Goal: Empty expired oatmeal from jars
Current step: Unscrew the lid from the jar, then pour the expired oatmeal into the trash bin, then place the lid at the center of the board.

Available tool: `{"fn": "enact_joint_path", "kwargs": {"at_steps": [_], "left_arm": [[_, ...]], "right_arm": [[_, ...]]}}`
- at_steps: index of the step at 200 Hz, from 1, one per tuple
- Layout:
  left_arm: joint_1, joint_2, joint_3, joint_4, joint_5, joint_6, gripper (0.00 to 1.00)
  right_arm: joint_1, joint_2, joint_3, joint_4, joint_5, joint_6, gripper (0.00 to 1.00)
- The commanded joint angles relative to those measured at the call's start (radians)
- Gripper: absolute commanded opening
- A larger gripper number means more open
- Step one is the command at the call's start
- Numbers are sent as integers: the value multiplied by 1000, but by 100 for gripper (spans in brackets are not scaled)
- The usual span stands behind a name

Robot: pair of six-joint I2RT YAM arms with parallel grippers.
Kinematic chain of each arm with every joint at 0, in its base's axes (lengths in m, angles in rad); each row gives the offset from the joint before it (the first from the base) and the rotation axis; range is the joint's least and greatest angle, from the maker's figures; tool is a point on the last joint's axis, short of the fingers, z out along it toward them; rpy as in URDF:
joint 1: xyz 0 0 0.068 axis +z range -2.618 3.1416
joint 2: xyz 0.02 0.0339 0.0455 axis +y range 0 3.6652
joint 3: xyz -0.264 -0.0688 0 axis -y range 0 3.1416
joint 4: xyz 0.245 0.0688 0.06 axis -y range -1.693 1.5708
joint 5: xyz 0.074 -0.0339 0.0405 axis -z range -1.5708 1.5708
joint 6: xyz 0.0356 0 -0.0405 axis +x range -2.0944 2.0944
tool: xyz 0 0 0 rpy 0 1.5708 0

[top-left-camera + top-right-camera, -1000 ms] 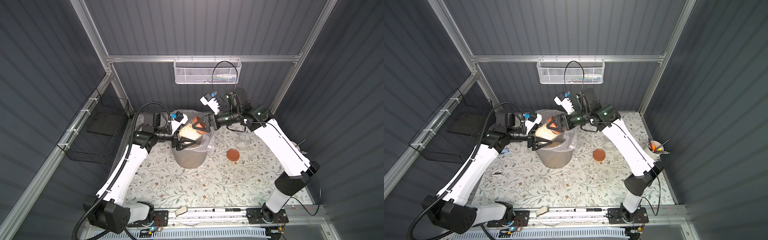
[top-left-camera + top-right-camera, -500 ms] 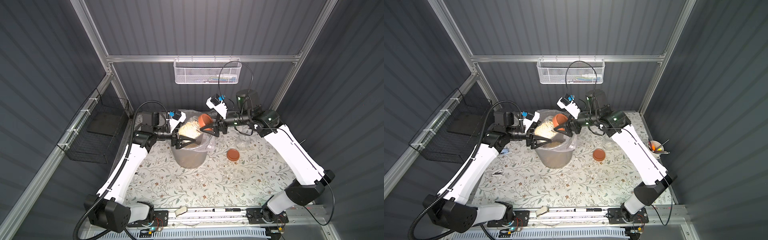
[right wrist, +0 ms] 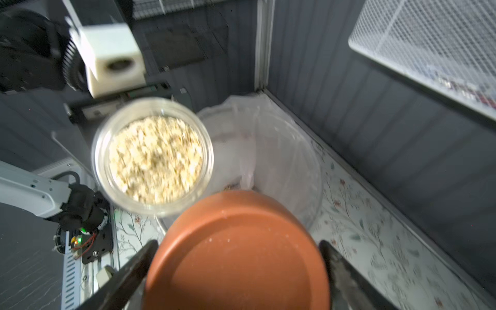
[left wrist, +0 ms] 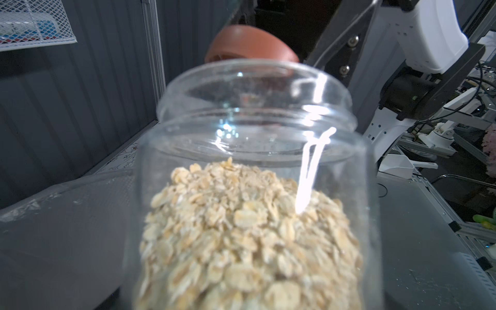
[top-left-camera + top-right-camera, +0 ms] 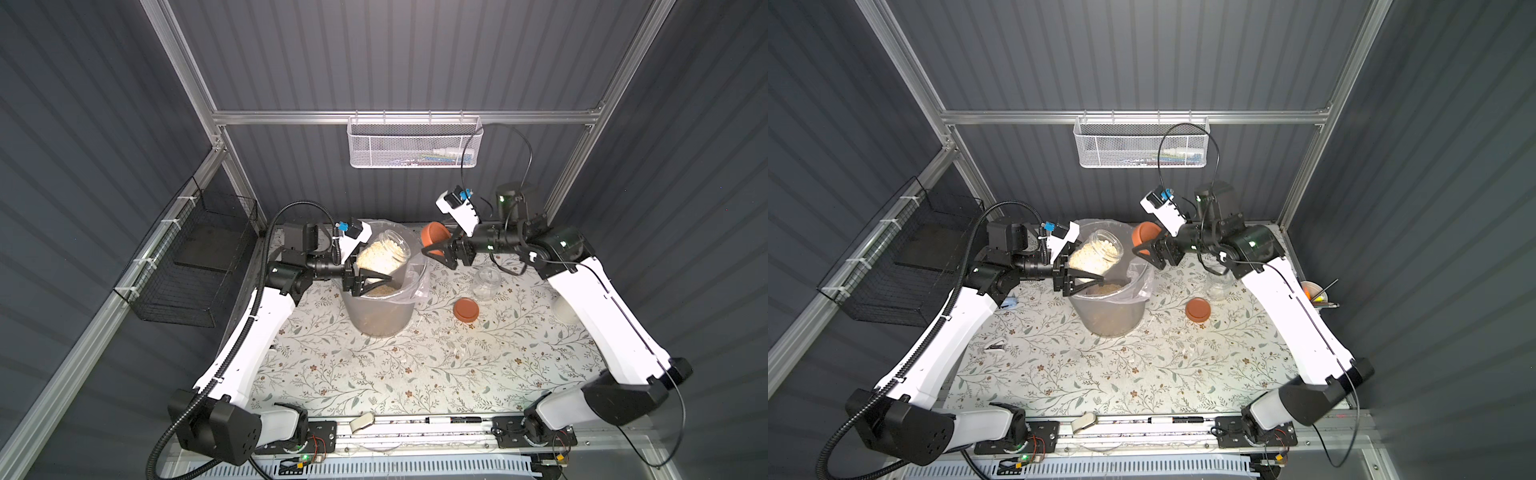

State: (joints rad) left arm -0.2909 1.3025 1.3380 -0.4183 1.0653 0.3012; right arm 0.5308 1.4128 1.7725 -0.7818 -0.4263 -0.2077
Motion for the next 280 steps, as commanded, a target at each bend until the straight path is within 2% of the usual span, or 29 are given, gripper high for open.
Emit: {"fn": "enact_joint_path", "kwargs": {"at_steps": [1, 24, 35, 54, 95, 100, 117, 137, 168, 183, 207, 241, 280], "left_arm": [[13, -31, 36, 86, -11, -17, 0], [29, -23, 61, 46, -34, 7, 0], [31, -23, 64, 0, -56, 35, 0], [33, -22, 137, -103, -121, 100, 0], [33, 34, 277, -400, -353, 263, 0], [33, 41, 289, -429, -379, 277, 0], [32, 57, 311, -487, -482, 311, 0], [30, 71, 311, -544, -533, 358, 0], [16, 122, 340, -584, -672, 380, 0], [-9, 160, 373, -627, -727, 392, 0], [-78, 241, 442, -683, -910, 410, 0], [-166, 358, 578, -751, -1089, 438, 0], [-273, 452, 633, -783, -1373, 517, 0]], "right_arm": [[-14, -129, -185, -20, 238, 101, 64], [-60, -232, -403, -4, 316, 200, 63], [-81, -271, -506, 3, 316, 246, 63], [-88, -322, -669, 29, 364, 321, 62], [-92, -301, -893, 126, 457, 501, 59], [-92, -266, -909, 136, 464, 517, 59], [-92, -228, -945, 153, 481, 554, 59], [-92, -181, -959, 125, 537, 563, 61], [-91, -123, -937, 49, 610, 572, 61], [-92, -129, -966, 83, 592, 581, 62], [-91, -116, -988, 129, 550, 607, 63], [-92, -73, -1011, 187, 512, 620, 64], [-91, -2, -998, 203, 464, 621, 68]]}}
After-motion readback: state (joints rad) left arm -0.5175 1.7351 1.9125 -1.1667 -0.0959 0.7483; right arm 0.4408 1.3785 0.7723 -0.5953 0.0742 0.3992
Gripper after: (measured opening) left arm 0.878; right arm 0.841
